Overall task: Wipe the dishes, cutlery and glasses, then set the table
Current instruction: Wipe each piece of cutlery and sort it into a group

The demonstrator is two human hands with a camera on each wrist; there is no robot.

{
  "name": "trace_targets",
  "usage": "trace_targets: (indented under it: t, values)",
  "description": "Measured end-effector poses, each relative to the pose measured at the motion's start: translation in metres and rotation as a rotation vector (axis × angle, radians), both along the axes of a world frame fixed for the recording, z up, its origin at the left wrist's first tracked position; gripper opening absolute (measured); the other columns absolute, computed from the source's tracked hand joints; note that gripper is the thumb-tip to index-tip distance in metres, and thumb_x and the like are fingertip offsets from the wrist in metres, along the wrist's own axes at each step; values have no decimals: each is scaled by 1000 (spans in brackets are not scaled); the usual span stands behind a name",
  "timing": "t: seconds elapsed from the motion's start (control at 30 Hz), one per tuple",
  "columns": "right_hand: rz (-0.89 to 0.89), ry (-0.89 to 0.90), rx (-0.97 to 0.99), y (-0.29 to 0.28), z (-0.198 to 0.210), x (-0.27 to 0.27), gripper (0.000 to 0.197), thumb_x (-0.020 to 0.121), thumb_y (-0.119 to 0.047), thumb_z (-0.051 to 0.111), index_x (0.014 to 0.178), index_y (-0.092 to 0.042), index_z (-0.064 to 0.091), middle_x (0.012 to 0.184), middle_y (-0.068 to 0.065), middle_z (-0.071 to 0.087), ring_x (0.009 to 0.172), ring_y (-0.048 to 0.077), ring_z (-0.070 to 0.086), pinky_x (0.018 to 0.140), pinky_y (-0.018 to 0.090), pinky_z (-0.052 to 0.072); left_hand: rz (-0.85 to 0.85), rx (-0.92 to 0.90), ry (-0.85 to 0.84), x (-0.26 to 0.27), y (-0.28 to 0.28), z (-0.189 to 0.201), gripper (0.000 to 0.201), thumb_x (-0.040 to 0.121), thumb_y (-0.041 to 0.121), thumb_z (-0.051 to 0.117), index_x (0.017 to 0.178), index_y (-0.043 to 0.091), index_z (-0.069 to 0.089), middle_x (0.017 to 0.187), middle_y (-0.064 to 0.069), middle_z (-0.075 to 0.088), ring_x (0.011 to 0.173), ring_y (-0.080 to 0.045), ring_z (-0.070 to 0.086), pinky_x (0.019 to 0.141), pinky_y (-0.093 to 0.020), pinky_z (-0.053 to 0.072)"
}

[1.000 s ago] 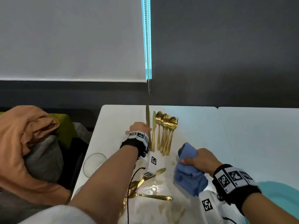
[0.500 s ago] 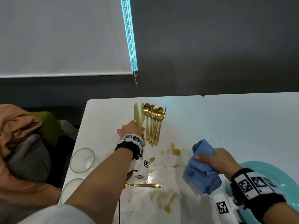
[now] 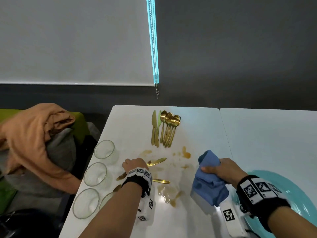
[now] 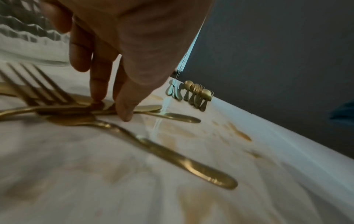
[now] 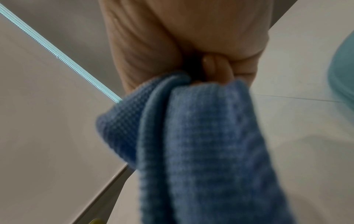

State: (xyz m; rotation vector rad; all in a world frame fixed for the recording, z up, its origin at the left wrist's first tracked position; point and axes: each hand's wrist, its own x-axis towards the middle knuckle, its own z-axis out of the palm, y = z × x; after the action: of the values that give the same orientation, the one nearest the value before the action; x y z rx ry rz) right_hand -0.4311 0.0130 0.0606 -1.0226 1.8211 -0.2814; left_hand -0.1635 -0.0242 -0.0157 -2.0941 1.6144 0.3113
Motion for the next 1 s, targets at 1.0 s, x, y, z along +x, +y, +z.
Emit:
trace_targets:
  t: [1.0]
  values:
    - [96,-192,-89,20,23,4,31,85,-36,66,75,-8,56,62,2,50,53,14,44,44,20,33,-226,-334,376,-45,-24,120,24,95,31,41,110,20,57,104,-6,60,105,-26,50,93,-37,29]
